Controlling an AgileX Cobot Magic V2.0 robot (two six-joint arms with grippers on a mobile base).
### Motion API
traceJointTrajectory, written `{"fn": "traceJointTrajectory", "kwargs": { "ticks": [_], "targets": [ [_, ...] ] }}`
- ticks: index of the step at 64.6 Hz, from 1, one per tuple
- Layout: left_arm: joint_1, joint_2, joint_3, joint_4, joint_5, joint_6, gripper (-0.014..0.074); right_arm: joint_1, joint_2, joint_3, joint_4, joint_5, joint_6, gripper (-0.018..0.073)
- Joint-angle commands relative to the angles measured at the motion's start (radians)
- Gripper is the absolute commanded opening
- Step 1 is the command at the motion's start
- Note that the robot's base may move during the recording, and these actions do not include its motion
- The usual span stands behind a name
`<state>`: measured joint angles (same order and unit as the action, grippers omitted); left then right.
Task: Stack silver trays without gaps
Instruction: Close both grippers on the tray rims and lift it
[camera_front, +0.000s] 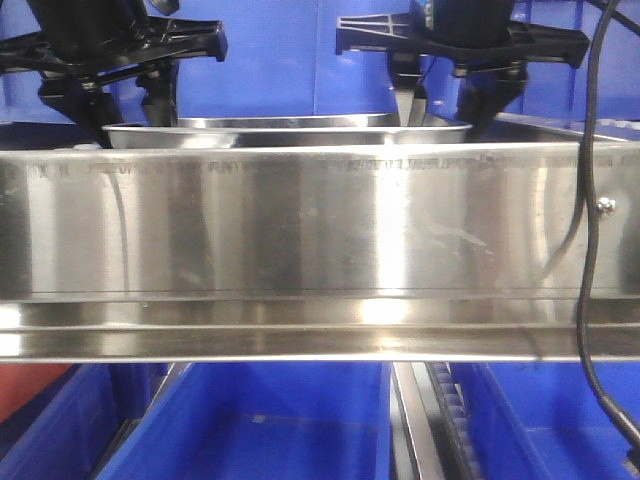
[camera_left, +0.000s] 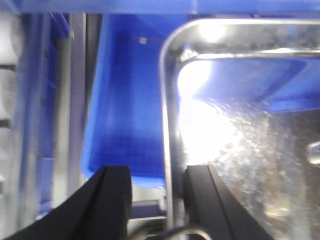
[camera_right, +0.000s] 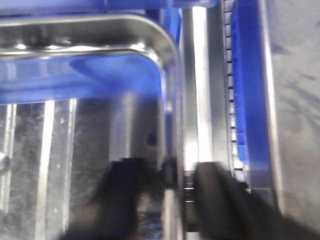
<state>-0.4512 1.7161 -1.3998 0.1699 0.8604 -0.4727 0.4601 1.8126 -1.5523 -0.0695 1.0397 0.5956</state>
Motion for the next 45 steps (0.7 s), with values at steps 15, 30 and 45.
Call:
{"fn": "traceJointTrajectory", "kwargs": {
  "ticks": [15, 30, 45],
  "targets": [
    [-0.002, 0.003, 0.002, -0.029, -0.007, -0.004, -0.0013, 0.001, 0.004, 0.002, -0.008, -0.002, -0.002, -0.0068],
    [-0.004, 0.002, 0.000, -0.029, -0.002, -0.004, -0.0010, 0.001, 0.002, -0.009, -0.011, -0.003, -0.002, -0.0068],
    [-0.045, -0.078, -0.044, 0.024, 0.052, -0.053, -0.0016, 0.001, -0.072, -0.030, -0.033, 0.002, -0.002, -0.0068]
  ]
}}
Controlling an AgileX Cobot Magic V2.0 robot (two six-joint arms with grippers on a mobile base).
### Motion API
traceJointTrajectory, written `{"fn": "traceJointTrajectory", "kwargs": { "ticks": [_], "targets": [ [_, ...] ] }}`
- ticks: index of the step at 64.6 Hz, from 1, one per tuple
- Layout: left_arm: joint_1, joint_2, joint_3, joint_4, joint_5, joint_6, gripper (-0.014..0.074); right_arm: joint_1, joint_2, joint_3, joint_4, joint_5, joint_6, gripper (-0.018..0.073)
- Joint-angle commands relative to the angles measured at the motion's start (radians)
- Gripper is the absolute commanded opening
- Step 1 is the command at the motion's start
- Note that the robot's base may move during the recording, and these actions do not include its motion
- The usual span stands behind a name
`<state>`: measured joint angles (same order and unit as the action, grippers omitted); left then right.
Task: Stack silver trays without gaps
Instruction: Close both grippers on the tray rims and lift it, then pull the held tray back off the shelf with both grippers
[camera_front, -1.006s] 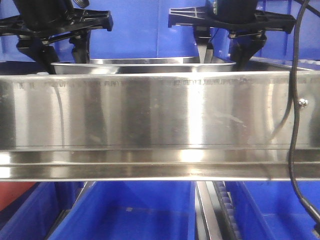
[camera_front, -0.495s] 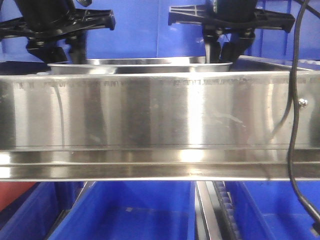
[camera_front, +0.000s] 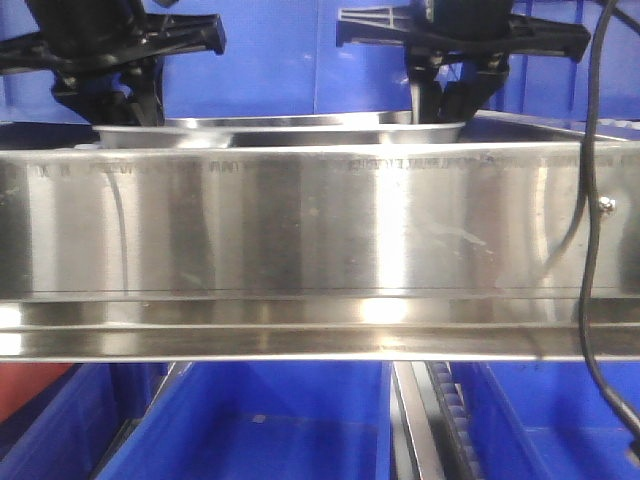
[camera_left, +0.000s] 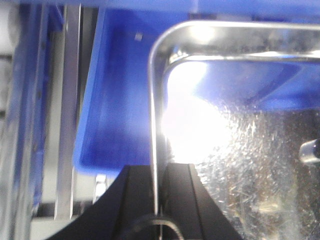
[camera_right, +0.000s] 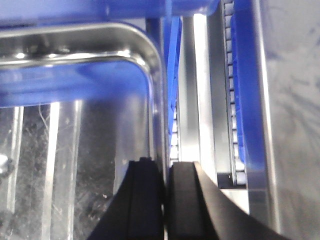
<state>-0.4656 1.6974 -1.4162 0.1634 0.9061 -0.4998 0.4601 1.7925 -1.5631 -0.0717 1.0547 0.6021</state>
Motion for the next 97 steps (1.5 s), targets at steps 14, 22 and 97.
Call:
{"fn": "traceJointTrajectory", "kwargs": {
  "ticks": [14, 22, 97],
  "targets": [
    [-0.100, -0.151, -0.086, 0.147, 0.069, -0.113, -0.0016, 0.035, -0.180, -0.019, -0.149, -0.007, 0.017, -0.0067],
    [-0.145, -0.173, -0.159, 0.192, 0.117, -0.136, -0.0016, 0.064, -0.259, -0.019, -0.181, 0.003, 0.038, -0.0067],
    [-0.242, -0.203, -0.248, 0.249, 0.176, -0.242, -0.0016, 0.071, -0.384, -0.017, -0.198, -0.005, -0.028, -0.0067]
  ]
}}
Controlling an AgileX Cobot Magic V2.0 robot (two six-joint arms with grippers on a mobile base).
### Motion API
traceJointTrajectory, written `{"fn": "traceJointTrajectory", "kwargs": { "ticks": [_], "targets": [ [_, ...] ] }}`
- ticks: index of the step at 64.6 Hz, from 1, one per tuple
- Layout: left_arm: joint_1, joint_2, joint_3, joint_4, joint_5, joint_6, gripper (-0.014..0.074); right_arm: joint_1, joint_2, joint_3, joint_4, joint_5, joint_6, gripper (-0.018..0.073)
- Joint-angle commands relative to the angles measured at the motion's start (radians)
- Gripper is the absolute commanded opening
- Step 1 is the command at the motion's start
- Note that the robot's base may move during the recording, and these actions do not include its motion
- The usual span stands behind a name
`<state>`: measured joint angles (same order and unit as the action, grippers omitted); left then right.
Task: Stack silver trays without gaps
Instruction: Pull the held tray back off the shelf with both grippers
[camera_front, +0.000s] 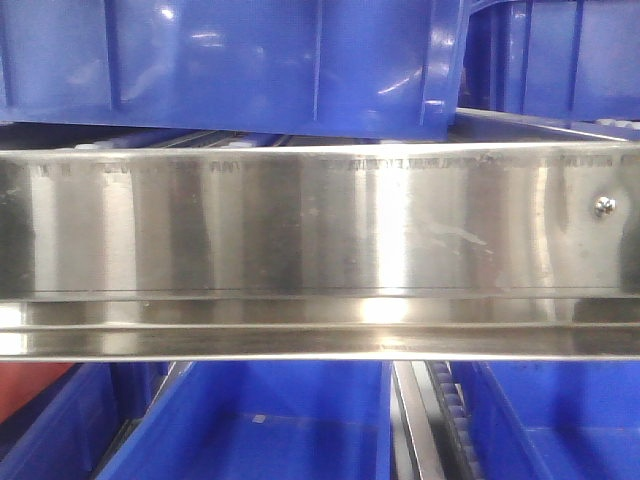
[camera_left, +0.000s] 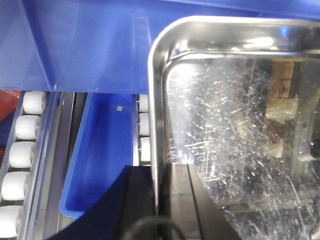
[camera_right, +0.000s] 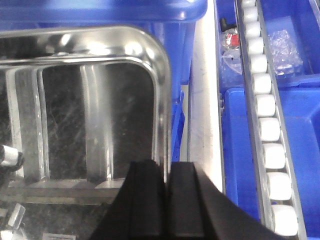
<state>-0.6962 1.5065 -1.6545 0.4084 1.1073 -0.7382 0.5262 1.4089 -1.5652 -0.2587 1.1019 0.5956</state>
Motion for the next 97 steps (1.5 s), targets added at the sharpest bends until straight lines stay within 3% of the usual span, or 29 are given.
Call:
{"fn": "traceJointTrajectory", "kwargs": {
  "ticks": [1, 97],
  "targets": [
    [-0.012, -0.012, -0.010, 0.004, -0.026, -0.004, -0.0016, 0.005, 0.000, -0.015, -0.011, -0.052, -0.022, -0.0067],
    [-0.012, -0.012, -0.010, 0.006, -0.059, -0.004, -0.0016, 0.005, 0.004, -0.015, -0.036, -0.063, -0.022, -0.0067]
  ]
}}
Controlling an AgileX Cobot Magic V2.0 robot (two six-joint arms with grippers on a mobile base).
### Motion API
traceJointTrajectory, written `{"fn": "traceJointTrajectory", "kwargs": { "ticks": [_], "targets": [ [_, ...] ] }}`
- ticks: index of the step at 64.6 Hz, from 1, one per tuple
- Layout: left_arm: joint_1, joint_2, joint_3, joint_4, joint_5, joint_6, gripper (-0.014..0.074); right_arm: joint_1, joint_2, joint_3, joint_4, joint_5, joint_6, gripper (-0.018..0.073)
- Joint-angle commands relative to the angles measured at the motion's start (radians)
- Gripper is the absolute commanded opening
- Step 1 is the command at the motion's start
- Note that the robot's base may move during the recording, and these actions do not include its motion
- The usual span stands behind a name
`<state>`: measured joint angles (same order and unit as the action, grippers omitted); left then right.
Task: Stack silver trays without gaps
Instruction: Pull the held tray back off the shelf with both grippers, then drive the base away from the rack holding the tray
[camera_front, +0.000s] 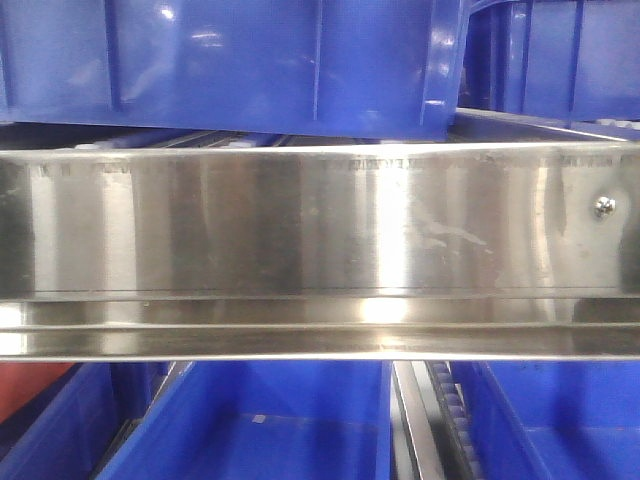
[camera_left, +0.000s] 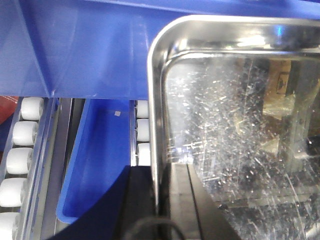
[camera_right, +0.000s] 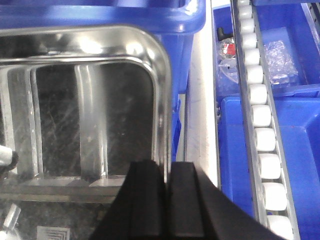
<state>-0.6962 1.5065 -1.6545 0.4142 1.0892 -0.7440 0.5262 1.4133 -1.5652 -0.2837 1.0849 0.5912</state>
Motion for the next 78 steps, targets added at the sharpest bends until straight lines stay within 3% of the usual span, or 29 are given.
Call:
{"fn": "traceJointTrajectory", "kwargs": {
  "ticks": [1, 37, 78],
  "targets": [
    [-0.012, -0.012, -0.010, 0.001, -0.041, 0.002, -0.0016, 0.005, 0.000, -0.015, -0.011, -0.046, -0.018, -0.0067],
    [-0.012, -0.012, -0.010, -0.001, -0.047, 0.002, -0.0016, 0.005, 0.000, -0.015, -0.011, -0.046, -0.018, -0.0067],
    [-0.012, -0.005, -0.010, 0.022, -0.167, 0.002, -0.0016, 0.005, 0.000, -0.015, -0.011, -0.046, -0.018, -0.0067]
  ]
}}
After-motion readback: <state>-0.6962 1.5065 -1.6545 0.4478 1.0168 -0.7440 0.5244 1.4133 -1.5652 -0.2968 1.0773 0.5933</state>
